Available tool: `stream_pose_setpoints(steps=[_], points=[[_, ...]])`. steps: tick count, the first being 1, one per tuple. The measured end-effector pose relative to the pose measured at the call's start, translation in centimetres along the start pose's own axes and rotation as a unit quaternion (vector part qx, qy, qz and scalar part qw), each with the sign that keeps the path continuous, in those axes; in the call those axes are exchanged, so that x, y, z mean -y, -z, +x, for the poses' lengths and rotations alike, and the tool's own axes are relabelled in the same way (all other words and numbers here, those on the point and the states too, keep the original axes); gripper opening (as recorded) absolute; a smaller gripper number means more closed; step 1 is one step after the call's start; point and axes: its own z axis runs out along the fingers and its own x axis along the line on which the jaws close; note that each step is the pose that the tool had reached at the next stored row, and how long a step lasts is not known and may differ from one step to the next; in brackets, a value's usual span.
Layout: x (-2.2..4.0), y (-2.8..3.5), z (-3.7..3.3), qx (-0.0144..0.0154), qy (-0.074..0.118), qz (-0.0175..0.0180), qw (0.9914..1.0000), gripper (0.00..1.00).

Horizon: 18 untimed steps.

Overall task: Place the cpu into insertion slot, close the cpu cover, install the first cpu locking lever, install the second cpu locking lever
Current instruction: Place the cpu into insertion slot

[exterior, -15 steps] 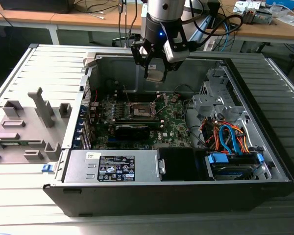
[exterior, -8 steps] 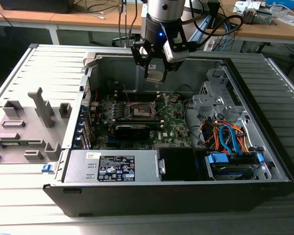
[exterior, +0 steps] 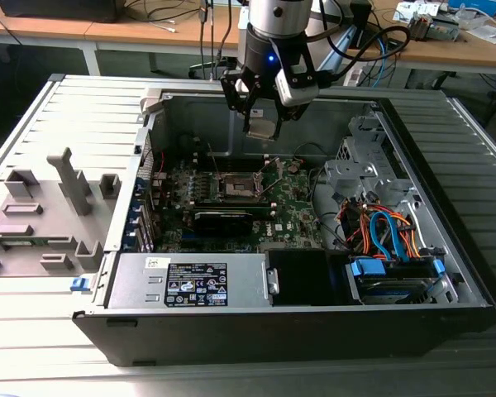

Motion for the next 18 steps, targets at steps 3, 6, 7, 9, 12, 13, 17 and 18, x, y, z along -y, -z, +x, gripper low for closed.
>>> stream_pose_setpoints(steps=[3, 6, 7, 9, 12, 13, 17, 18], points=[[0.00, -0.02, 0.00, 0.0001, -0.001, 0.0000, 1.00000, 0.54], [0.00, -0.04, 0.00, 0.0002, -0.002, 0.0000, 1.00000, 0.54], [0.00, -0.06, 0.00, 0.0002, -0.002, -0.0001, 1.00000, 0.54], [0.01, -0.07, 0.00, 0.0003, -0.003, 0.0000, 0.99999, 0.54], [0.01, -0.10, 0.00, 0.0004, -0.005, -0.0001, 0.99999, 0.54], [0.01, -0.11, 0.00, 0.0004, -0.005, -0.0001, 0.99999, 0.54], [0.01, -0.15, 0.00, 0.0006, -0.007, -0.0001, 0.99998, 0.54], [0.01, -0.16, 0.00, 0.0006, -0.007, -0.0001, 0.99998, 0.54]])
